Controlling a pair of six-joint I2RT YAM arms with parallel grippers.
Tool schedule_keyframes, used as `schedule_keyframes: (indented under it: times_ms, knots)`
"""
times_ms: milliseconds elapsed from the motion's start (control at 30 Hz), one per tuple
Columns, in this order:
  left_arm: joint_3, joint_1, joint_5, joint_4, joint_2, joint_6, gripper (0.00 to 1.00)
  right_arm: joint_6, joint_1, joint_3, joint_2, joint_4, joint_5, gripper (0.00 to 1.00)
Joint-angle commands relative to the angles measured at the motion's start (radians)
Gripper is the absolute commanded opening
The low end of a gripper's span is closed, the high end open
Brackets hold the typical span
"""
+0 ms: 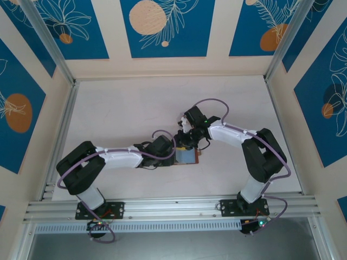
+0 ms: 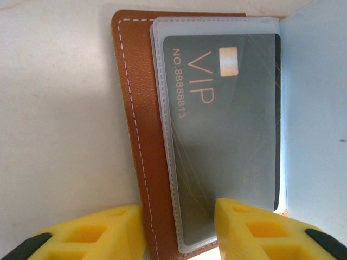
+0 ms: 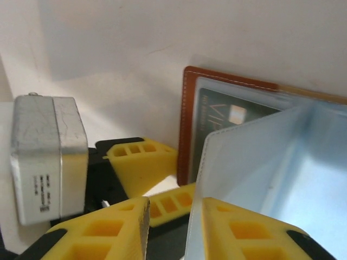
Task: Put the credit cards into the card holder
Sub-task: Flip over the card slot in the card holder.
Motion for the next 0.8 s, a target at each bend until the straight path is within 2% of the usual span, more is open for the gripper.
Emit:
schedule_keyframes:
  times_ms: [0,200,533,633,767]
  knots:
    - [-0.053,-0.017,0.007,0.015,0.050,0.001,0.44,0.033,0.007,-0.008,0.040,0.058,-0.101,0.34]
    - [-0.099,-0.017,-0.030,-0.055,-0.045,-0.012,0.49,0.046,0.015,0.023,0.097,0.075,-0.102,0.36]
    - [-0.227,-0.017,-0.105,-0.175,-0.344,-0.015,0.59,0.044,0.044,0.085,0.173,0.060,-0.070,0.40]
    - [-0.181,-0.017,-0.114,-0.176,-0.346,0.019,0.62,0.040,0.043,0.097,0.161,0.054,-0.062,0.40]
    - [-0.100,-0.014,-0.099,-0.138,-0.261,0.052,0.65,0.003,0.033,0.124,0.097,-0.019,0.013,0.42]
